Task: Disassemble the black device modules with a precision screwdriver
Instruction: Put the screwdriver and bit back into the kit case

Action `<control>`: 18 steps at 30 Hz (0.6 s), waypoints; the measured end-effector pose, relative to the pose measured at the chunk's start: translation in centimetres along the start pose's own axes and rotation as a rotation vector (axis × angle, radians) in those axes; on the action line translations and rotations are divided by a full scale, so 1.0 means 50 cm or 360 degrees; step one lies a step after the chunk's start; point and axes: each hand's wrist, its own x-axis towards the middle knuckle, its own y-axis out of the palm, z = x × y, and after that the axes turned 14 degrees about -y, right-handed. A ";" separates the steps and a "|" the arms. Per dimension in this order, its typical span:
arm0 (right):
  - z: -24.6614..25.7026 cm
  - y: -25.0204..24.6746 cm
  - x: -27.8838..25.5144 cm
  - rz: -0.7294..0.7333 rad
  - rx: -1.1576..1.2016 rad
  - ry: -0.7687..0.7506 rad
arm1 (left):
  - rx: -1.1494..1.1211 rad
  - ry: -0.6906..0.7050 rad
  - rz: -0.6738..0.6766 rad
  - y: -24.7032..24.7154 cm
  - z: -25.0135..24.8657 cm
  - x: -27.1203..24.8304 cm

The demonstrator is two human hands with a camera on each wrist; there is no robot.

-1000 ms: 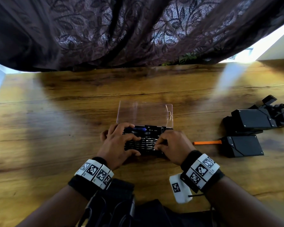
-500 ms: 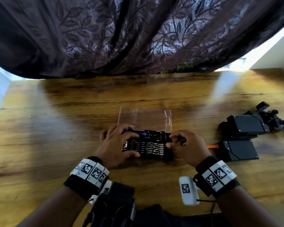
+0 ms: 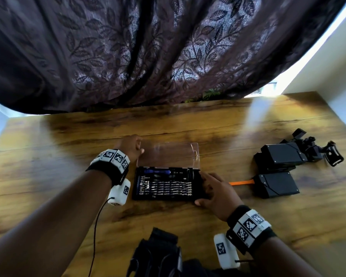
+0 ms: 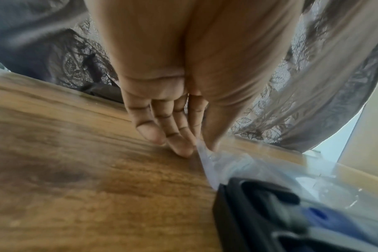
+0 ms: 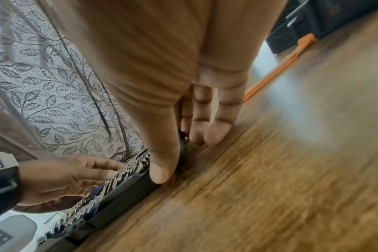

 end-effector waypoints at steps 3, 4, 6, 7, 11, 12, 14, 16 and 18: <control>-0.006 0.004 0.002 -0.0011 -0.0026 -0.0004 | 0.0055 0.0000 -0.0027 -0.005 -0.006 0.009; -0.008 0.004 0.003 -0.0020 -0.0028 -0.0008 | 0.0067 0.0005 -0.0038 -0.011 -0.007 0.007; -0.009 0.004 0.003 -0.0052 -0.0021 -0.0014 | 0.0000 0.0013 -0.0071 -0.027 -0.004 -0.003; -0.007 0.003 0.003 -0.0066 -0.0022 -0.0015 | -0.0056 0.0020 -0.0093 -0.039 -0.001 -0.010; -0.001 0.003 0.003 -0.0111 -0.0023 -0.0027 | -0.0199 0.0151 -0.0168 -0.100 0.007 -0.085; -0.001 0.003 0.002 -0.0122 -0.0027 -0.0029 | -0.0259 0.0180 -0.0161 -0.112 0.009 -0.118; -0.001 0.002 0.001 -0.0133 -0.0026 -0.0022 | -0.0344 0.0245 -0.0128 -0.123 0.020 -0.187; -0.001 -0.002 -0.001 -0.0134 0.0033 -0.0034 | -0.0381 0.0306 -0.0077 -0.114 0.044 -0.244; 0.002 -0.009 -0.006 -0.0169 0.0116 -0.0056 | -0.0367 0.0345 -0.0059 -0.089 0.071 -0.275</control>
